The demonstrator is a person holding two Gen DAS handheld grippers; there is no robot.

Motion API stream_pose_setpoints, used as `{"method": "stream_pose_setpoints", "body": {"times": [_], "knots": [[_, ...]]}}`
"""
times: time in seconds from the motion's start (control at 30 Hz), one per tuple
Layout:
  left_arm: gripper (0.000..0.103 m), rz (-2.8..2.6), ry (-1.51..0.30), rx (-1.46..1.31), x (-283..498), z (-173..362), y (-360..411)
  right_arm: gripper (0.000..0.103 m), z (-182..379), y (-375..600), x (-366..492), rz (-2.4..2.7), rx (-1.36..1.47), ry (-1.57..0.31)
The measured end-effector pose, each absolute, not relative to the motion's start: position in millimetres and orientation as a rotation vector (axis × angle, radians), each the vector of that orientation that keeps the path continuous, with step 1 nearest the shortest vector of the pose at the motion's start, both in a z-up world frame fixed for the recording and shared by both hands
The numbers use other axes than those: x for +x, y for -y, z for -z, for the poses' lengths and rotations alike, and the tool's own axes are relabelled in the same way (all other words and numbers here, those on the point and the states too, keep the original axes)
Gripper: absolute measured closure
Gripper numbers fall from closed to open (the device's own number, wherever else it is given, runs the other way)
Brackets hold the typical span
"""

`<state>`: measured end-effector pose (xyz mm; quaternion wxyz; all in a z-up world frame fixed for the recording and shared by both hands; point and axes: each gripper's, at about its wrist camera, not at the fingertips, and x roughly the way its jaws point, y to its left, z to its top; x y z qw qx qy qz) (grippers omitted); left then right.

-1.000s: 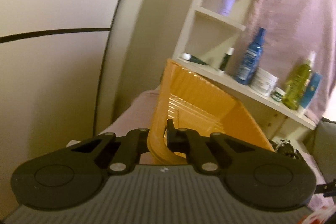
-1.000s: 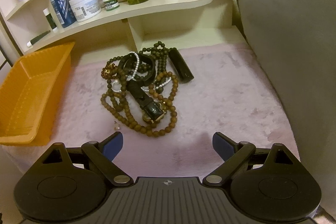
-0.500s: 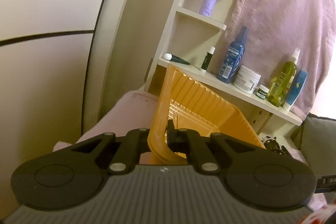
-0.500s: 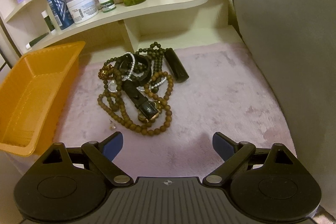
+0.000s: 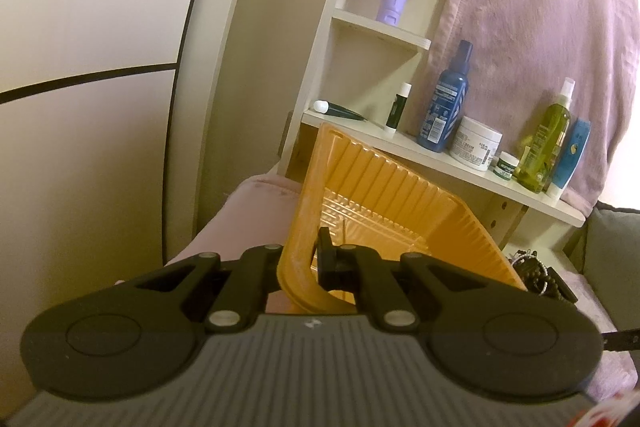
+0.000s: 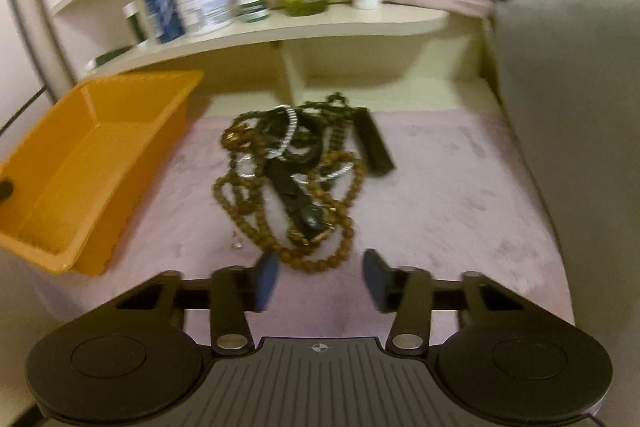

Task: Organize jewelry
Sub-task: 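Reach the right gripper into the jewelry pile and grasp a black band, then carry the black band over the orange tray and open the right gripper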

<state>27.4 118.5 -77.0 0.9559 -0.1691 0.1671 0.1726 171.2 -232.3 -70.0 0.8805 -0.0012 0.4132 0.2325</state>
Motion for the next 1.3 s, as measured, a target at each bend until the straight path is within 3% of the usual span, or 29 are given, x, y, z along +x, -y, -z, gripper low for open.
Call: {"method": "stream_pose_setpoints", "body": {"times": [0.53, 0.63, 0.7, 0.77, 1.3], "knots": [[0.098, -0.359, -0.345, -0.348, 28, 75, -122, 0.068, 67, 194, 196, -0.591, -0.240, -0.766], [0.098, -0.359, -0.345, -0.348, 28, 75, -123, 0.074, 72, 185, 199, -0.597, -0.297, -0.769], [0.097, -0.360, -0.345, -0.348, 28, 75, -123, 0.084, 74, 180, 199, -0.597, -0.333, -0.765], [0.097, -0.360, -0.345, -0.348, 28, 75, -124, 0.085, 75, 180, 199, -0.596, -0.357, -0.753], [0.097, -0.361, -0.353, -0.363, 29, 74, -127, 0.086, 12, 210, 194, -0.646, -0.032, -0.755]]}}
